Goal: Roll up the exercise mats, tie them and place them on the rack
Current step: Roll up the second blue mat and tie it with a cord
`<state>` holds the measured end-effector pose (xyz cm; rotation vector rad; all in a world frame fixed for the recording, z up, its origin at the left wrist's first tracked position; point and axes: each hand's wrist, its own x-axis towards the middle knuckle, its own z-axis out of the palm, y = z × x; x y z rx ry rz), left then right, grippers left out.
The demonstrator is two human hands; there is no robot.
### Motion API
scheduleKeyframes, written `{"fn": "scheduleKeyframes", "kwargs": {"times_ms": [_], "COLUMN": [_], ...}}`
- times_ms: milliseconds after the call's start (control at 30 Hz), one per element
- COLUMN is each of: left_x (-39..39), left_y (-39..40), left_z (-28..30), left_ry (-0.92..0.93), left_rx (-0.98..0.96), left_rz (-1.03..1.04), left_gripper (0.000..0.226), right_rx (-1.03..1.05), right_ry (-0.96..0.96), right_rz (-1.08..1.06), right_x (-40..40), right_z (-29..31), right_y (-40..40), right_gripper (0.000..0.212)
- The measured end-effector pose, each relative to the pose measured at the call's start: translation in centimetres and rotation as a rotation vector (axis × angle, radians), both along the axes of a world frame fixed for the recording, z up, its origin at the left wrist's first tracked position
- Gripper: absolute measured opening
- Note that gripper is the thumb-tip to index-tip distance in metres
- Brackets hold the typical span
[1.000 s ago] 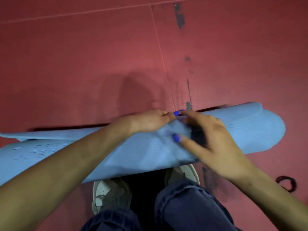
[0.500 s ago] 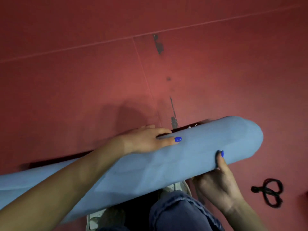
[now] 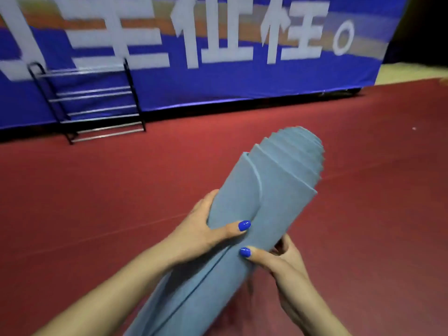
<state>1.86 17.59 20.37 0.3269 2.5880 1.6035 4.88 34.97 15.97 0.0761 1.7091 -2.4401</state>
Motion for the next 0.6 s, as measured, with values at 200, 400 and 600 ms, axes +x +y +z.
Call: {"fn": "scheduleKeyframes", "kwargs": {"times_ms": [200,400,600], "left_x": [8.5,13.6,15.0], "left_y": [1.8,1.5,0.0], "left_z": [11.5,15.5,11.0], "left_ry": [0.477,0.629,0.631], "left_rx": [0.085,0.090,0.255], "left_rz": [0.203,0.284,0.378], "left_gripper": [0.097,0.137,0.136], "right_rx": [0.201,0.627,0.911], "right_ry": [0.387,0.533,0.425], "right_rz": [0.041,-0.017,0.030], "right_x": [4.6,9.6,11.2], "right_z": [9.7,15.6,14.1], "right_y": [-1.5,-2.3,-4.2], "right_gripper": [0.090,0.095,0.106]}}
